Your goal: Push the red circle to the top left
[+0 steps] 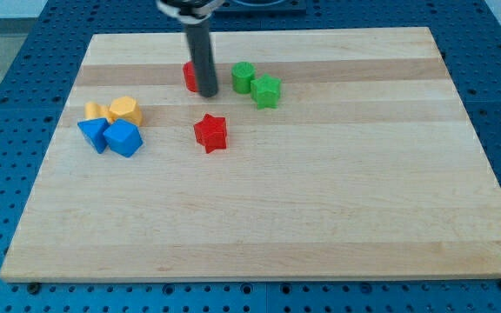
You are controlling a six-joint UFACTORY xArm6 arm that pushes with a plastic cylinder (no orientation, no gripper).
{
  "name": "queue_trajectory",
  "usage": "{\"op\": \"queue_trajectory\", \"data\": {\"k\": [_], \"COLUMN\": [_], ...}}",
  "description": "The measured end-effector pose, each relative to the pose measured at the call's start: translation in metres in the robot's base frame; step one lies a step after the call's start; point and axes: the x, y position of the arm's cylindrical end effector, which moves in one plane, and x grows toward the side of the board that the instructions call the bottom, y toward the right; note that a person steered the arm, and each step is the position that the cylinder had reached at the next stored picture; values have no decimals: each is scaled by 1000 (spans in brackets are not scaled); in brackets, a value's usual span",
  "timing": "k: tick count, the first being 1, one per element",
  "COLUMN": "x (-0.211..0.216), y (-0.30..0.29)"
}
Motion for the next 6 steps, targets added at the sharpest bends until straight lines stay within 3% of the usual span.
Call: {"op": "queue_trajectory", "data": {"k": [1, 2, 3, 4, 6], "x": [-27, 1, 1, -9, -57], "y": [-17, -71, -78, -133, -140]}}
